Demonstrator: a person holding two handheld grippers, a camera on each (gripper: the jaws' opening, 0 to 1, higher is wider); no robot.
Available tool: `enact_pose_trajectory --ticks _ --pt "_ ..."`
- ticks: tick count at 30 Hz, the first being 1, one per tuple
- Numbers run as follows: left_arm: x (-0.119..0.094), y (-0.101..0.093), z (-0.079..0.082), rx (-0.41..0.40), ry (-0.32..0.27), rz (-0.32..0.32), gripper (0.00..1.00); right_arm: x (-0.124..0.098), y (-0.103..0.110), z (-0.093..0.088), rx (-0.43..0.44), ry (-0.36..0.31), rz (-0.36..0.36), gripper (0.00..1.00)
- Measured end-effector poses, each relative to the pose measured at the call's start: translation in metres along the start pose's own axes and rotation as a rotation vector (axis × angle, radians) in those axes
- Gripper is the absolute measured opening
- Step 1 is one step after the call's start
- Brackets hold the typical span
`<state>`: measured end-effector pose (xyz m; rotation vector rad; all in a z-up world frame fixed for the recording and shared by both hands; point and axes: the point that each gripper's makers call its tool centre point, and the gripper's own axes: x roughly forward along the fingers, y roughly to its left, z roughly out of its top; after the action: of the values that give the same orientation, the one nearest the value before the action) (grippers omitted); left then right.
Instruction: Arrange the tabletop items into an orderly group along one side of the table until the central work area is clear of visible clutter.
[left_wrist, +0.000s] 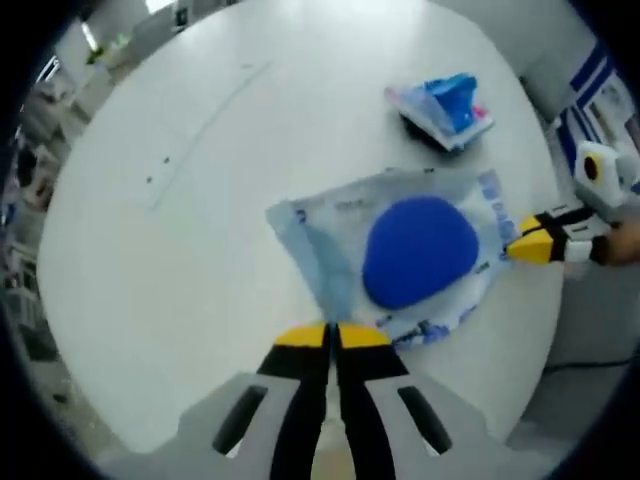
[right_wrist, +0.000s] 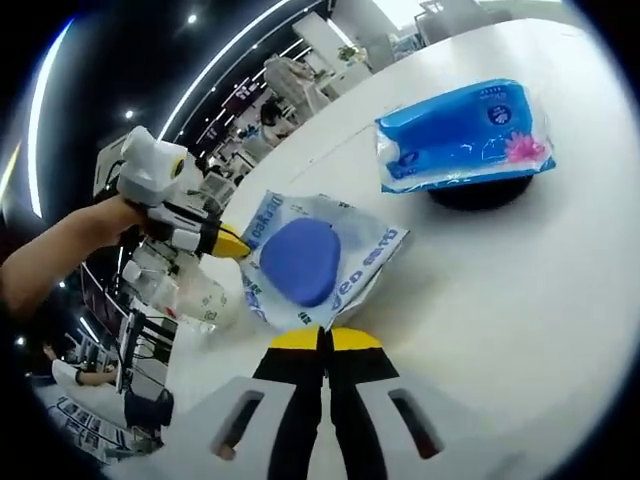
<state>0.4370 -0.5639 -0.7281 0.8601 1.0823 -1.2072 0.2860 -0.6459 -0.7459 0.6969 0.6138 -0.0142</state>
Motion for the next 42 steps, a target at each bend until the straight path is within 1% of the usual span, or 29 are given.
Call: enact_pose_trajectory --ticks 4,7,11,14,16,18,21,26,29,32,35,39,41,42 --pt "-0.005 -0.009 -0.002 -0.004 0.005 0.008 0.0 -0.003 -0.007 0.006 -0.001 -0.004 -0.009 0.0" --pt "-0.009 -0.016 -0.001 0.023 0.012 0.022 0.0 -0.004 -0.012 0.01 -0.008 -0.004 -0.019 0.0" --pt "-0.012 -0.021 -0.001 0.014 0.013 0.032 0.0 -0.004 -0.018 0.013 -0.013 0.0 -0.03 0.0" --pt "-0.015 -0.029 -0.004 -0.001 0.018 0.036 0.0 -0.004 -0.022 0.014 -0.019 0.01 -0.034 0.0" --pt "-0.015 -0.033 -0.006 0.003 0.018 0.038 0.0 -0.003 -0.025 0.013 -0.017 0.028 -0.037 0.0" --pt "-0.013 -0.039 -0.011 -0.004 0.025 0.041 0.0 -0.002 -0.029 0.012 -0.029 0.039 -0.042 0.0" --pt "-0.012 -0.044 -0.015 -0.017 0.027 0.042 0.0 -0.001 -0.032 0.013 -0.037 0.056 -0.046 0.0" --pt "-0.01 -0.051 -0.023 -0.066 0.017 0.051 0.0 0.0 -0.035 0.018 -0.074 0.069 -0.049 0.0" --pt "-0.01 -0.057 -0.027 -0.126 0.002 0.052 0.0 0.001 -0.037 0.023 -0.094 0.073 -0.05 0.0" --pt "-0.008 -0.062 -0.034 -0.148 0.001 0.054 0.0 0.002 -0.038 0.028 -0.107 0.074 -0.049 0.0" --pt "-0.006 -0.066 -0.039 -0.186 -0.01 0.053 0.0 0.004 -0.037 0.032 -0.124 0.073 -0.046 0.0" --pt "-0.004 -0.067 -0.044 -0.251 -0.043 0.07 0.0 0.007 -0.035 0.037 -0.152 0.073 -0.039 0.0" --pt "-0.002 -0.068 -0.045 -0.31 -0.073 0.071 0.0 0.01 -0.035 0.04 -0.168 0.072 -0.036 0.0" --pt "-0.002 -0.068 -0.046 -0.322 -0.084 0.074 0.0 0.01 -0.035 0.041 -0.178 0.072 -0.036 0.0"
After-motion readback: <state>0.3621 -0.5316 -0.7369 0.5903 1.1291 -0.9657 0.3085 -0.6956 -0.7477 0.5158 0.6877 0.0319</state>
